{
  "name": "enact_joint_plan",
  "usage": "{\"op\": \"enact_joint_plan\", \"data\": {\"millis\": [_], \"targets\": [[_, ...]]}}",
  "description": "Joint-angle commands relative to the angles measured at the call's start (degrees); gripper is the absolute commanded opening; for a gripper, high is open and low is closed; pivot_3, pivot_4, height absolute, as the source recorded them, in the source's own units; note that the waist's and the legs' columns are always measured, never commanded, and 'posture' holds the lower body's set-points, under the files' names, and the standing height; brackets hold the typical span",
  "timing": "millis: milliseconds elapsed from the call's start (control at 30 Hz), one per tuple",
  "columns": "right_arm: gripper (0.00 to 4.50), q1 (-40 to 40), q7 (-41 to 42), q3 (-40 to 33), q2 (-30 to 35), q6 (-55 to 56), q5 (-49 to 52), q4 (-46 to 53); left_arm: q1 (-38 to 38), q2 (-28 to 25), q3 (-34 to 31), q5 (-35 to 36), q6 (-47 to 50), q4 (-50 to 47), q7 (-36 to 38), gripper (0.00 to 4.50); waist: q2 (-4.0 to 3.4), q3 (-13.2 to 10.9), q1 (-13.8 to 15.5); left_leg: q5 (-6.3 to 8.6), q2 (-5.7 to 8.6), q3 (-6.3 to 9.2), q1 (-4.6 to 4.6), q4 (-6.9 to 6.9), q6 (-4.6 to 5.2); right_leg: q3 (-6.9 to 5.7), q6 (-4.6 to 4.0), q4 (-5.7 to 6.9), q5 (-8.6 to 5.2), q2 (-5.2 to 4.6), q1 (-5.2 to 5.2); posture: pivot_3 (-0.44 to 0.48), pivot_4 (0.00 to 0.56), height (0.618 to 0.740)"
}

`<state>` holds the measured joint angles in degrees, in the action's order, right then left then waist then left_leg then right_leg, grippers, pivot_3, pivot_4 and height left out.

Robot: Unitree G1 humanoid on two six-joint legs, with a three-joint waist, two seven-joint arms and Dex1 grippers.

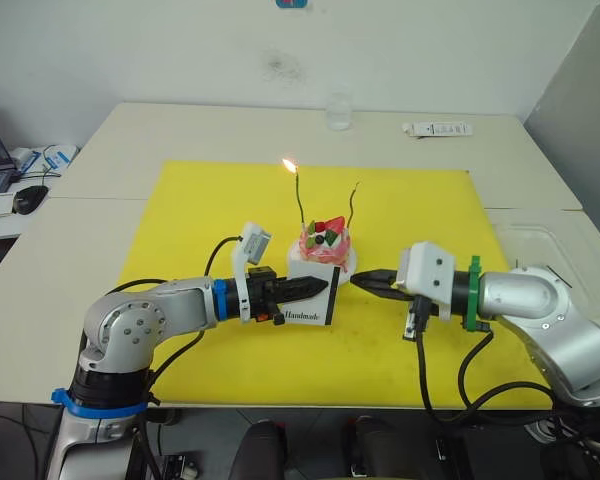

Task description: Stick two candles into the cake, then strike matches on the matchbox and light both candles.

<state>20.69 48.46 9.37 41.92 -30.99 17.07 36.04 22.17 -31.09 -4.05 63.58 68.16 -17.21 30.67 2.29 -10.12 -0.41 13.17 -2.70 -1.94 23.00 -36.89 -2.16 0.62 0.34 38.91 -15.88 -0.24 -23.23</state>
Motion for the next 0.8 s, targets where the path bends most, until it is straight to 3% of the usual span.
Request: {"op": "enact_joint_plan", "data": {"millis": [33, 500, 800], "targets": [[0.01, 0.1, -0.4, -2.5, 0.4, -1.2, 1.5, 1.9, -1.0, -0.6, 0.3, -0.6, -0.8, -2.4, 1.2, 0.0, 0.0, 0.0, 0.0, 0.0, 0.0, 0.0, 0.0, 0.0, 0.0, 0.01, 0.0, 0.0, 0.0, -0.01, 0.0, 0.0, 0.15, 0.74], [0.01, -0.5, -3.0, -0.1, -1.2, -3.5, 0.8, 3.2, -0.9, 0.0, 0.2, -0.5, -0.5, -2.7, 1.2, 0.0, 0.0, 0.0, 0.0, 0.0, 0.0, -0.01, 0.0, -0.01, 0.0, 0.01, 0.0, 0.02, 0.0, -0.03, 0.0, 0.0, 0.15, 0.74], [0.01, 7.3, -4.5, -1.2, -1.1, -4.7, -0.7, 0.0, -6.2, -2.5, -0.5, -0.6, -0.3, -5.2, 1.5, 0.0, -0.01, 0.0, -0.1, 0.0, -0.02, 0.0, -0.02, -0.01, 0.0, 0.01, -0.01, 0.03, 0.0, -0.03, -0.01, 0.0, 0.15, 0.74]]}}
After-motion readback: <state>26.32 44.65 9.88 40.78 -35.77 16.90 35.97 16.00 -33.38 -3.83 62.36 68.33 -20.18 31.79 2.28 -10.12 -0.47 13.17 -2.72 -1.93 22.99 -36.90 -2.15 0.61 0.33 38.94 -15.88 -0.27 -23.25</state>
